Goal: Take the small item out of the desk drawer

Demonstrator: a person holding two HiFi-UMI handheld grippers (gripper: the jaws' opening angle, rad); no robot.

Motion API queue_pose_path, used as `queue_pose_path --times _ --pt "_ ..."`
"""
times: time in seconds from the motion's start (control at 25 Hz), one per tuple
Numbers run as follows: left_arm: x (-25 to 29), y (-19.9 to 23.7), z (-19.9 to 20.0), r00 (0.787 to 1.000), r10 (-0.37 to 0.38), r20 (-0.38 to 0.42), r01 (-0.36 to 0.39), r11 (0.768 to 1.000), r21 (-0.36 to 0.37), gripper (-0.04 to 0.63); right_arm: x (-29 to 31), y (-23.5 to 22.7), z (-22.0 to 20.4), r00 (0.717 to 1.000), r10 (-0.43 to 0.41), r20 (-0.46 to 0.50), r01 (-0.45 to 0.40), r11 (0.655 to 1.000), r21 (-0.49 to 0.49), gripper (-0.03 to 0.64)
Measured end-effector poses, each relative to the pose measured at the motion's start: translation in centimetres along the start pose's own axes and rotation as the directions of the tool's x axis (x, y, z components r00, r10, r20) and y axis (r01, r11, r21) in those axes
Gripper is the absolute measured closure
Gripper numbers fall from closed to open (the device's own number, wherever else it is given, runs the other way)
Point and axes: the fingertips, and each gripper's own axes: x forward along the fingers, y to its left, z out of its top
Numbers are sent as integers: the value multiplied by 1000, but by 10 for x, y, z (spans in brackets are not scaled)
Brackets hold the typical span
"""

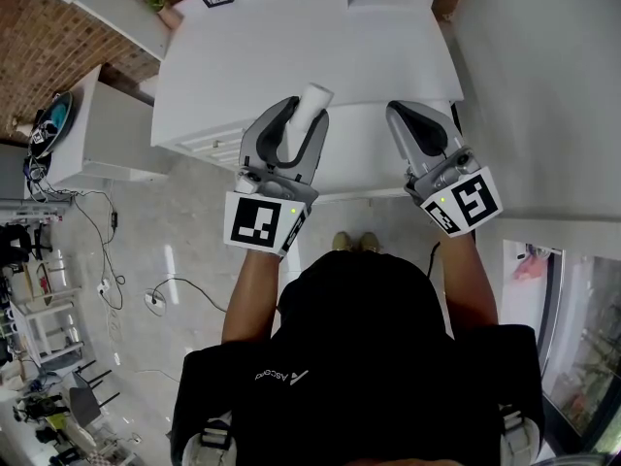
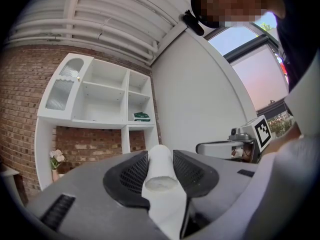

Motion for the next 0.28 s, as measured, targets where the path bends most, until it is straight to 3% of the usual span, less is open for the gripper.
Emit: queue_pose_path --times 0.28 --pt "0 -1 0 1000 -1 2 1 1000 -3 443 -1 2 -2 1000 2 -3 -2 1000 -4 618"
